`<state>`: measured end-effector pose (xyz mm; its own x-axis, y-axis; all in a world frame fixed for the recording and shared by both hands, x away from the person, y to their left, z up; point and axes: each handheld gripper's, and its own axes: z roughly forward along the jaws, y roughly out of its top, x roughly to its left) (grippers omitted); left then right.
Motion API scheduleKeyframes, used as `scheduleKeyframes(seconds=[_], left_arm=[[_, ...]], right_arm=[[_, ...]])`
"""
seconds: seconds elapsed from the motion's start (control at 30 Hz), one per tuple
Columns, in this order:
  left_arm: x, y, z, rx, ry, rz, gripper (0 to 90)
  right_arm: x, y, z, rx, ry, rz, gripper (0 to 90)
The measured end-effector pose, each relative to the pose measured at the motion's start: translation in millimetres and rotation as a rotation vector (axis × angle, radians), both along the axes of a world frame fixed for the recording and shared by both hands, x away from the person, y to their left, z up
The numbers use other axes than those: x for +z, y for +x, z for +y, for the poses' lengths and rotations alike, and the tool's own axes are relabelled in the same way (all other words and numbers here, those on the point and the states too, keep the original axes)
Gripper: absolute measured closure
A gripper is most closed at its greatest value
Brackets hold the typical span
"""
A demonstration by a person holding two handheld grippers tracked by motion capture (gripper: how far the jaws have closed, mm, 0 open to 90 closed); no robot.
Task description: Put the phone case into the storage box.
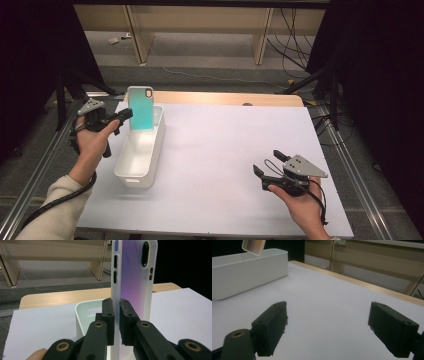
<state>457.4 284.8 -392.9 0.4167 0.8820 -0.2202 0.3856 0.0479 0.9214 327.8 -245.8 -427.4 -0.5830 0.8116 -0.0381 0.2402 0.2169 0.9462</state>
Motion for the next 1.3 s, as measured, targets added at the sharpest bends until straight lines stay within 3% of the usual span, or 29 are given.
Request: scheduleKeyframes(seconds=[0.03,1.3], left_arm=[[-0.3,0.7,0.0,0.0,-0.001,0.001,83.7],[1.8,19.5,-3.1,0.011,0.014,0.02,83.7]], right_arm=[[0.6,-0.6,-0.3,0.002,0.001,0.014,17.0],[-0.3,-0.3,-0.6,0.008,0.003,0.01,16.9]])
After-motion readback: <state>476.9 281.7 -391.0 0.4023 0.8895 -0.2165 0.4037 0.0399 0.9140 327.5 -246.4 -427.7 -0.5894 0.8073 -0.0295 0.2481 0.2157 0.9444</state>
